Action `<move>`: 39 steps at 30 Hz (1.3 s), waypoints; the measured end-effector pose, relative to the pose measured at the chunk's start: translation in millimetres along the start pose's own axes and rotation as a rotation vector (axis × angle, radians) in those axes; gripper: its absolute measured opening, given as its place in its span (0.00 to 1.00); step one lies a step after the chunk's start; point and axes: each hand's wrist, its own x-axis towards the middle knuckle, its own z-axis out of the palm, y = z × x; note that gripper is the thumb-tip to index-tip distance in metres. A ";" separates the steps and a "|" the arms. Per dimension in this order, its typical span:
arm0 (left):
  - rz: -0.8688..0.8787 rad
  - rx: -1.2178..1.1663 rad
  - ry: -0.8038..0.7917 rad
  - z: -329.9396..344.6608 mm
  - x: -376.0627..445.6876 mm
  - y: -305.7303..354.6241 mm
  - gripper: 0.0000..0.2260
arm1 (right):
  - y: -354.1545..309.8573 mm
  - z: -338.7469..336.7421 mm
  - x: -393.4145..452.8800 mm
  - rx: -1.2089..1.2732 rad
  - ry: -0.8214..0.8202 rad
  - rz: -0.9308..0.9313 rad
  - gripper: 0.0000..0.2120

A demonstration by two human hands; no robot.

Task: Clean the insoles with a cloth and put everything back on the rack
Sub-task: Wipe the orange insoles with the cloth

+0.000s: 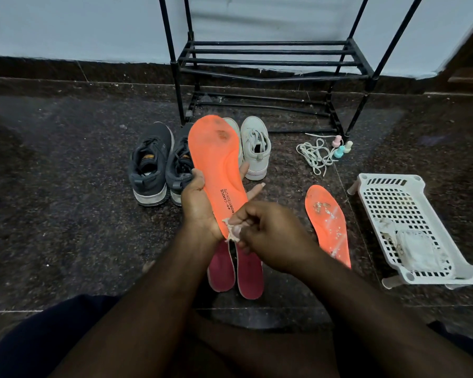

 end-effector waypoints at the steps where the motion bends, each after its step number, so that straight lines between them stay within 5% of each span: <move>1: -0.024 0.022 0.018 0.1 -0.9 0.6 0.34 | -0.1 -3.9 1.2 0.059 0.014 -0.016 0.09; 8: -0.128 0.123 0.051 4.6 -13.0 -24.2 0.32 | 9.4 -37.0 26.4 0.087 0.353 -0.052 0.06; 12: -0.162 0.153 -0.013 8.8 -20.0 -31.4 0.26 | 16.9 -38.5 29.9 0.072 0.339 -0.015 0.05; 19: -0.195 0.230 -0.016 6.1 -15.0 -14.8 0.26 | 17.3 -40.5 20.2 -0.115 0.026 -0.023 0.09; 26: -0.222 0.201 0.005 -1.7 -9.4 -25.3 0.25 | 15.8 -34.8 25.7 -0.327 0.391 -0.159 0.09; 31: -0.252 0.231 0.032 -7.6 -7.5 -32.1 0.23 | 16.1 -5.0 24.5 -0.457 0.214 -0.144 0.09; 36: -0.252 0.223 0.040 -10.6 -8.1 -38.0 0.25 | 24.7 -35.2 37.0 -0.373 0.480 -0.126 0.07; 39: -0.265 0.223 0.037 -10.7 -9.4 -39.2 0.24 | 27.4 -28.6 38.2 -0.379 0.416 -0.126 0.07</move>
